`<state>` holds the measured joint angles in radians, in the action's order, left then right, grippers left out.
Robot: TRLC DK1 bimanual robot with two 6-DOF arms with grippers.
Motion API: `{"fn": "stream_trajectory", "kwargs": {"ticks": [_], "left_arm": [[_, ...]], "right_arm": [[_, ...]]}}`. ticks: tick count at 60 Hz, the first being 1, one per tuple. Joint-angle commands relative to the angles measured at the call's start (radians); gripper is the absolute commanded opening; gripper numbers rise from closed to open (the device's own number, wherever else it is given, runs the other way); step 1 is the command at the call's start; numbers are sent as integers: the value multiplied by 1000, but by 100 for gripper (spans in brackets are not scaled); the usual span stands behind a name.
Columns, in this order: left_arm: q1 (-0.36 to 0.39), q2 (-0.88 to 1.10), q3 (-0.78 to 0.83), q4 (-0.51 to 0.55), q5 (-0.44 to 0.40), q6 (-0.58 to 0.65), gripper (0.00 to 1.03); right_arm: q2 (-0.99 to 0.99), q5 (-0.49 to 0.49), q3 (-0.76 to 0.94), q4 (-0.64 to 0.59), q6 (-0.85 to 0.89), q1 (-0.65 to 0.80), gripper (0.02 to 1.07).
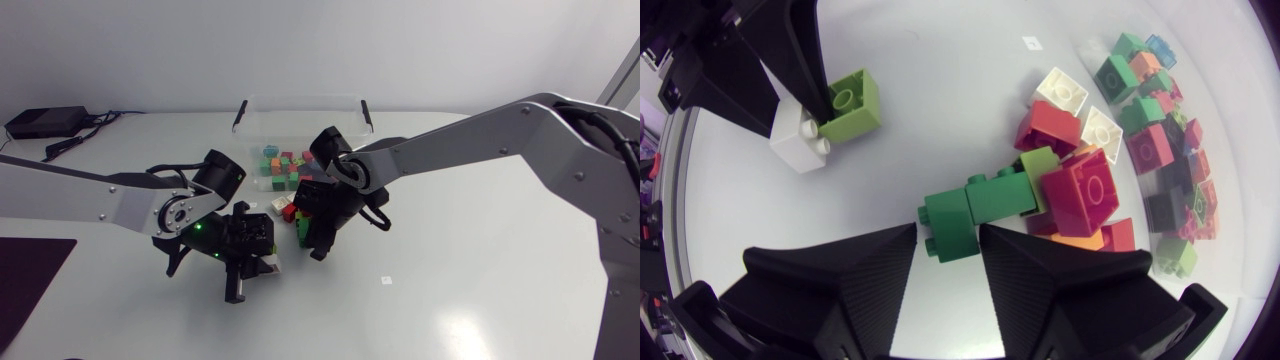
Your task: Place the duplo bricks in the container
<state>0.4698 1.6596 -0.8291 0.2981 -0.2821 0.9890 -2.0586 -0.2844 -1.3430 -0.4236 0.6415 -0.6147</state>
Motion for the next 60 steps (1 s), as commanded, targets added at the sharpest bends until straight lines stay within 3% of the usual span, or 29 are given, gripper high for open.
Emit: {"fn": "stream_trajectory", "kwargs": {"ticks": [1,26,45,60], "left_arm": [[3,-35,21,12,-8,22,25],[-59,-104,-156,125,-15,39,25],[-135,55,-487,176,-37,13,25],[-188,269,-797,174,-85,-162,25]], "right_arm": [[-26,4,-13,-23,30,-8,25],[117,2,70,-64,29,26,24],[281,-13,122,-87,12,79,24],[351,-32,125,-87,-14,102,24]]}}
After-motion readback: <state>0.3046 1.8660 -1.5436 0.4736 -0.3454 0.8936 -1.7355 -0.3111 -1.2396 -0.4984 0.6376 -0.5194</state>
